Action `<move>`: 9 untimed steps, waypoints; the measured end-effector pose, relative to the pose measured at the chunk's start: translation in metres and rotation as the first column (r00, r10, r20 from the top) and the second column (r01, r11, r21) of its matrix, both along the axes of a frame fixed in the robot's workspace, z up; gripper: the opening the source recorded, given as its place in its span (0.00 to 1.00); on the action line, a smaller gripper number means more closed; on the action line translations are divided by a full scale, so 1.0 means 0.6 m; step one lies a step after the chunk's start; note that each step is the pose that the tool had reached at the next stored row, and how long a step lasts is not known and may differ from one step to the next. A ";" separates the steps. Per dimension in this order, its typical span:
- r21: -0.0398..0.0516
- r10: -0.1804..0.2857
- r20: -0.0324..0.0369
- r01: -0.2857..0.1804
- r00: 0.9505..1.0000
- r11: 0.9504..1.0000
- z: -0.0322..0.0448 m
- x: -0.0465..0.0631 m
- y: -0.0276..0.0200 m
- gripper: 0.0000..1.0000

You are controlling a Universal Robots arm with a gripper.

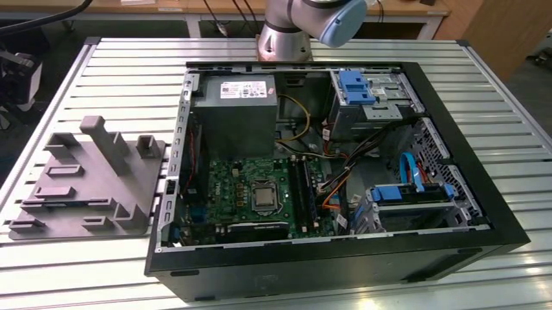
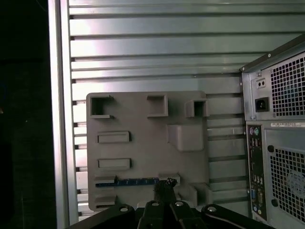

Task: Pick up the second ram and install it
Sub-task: 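Reach for the second ram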

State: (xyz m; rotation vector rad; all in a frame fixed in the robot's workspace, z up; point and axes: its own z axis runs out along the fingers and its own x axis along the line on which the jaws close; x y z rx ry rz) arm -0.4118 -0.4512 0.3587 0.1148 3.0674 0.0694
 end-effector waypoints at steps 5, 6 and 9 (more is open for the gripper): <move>0.000 0.000 0.000 0.000 1.000 1.000 -0.009 -0.010 -0.0104 0.10; 0.000 0.000 0.000 0.000 1.000 1.000 -0.011 -0.011 -0.0124 0.10; 0.000 0.000 0.000 0.000 1.000 1.000 -0.016 -0.017 -0.0188 0.10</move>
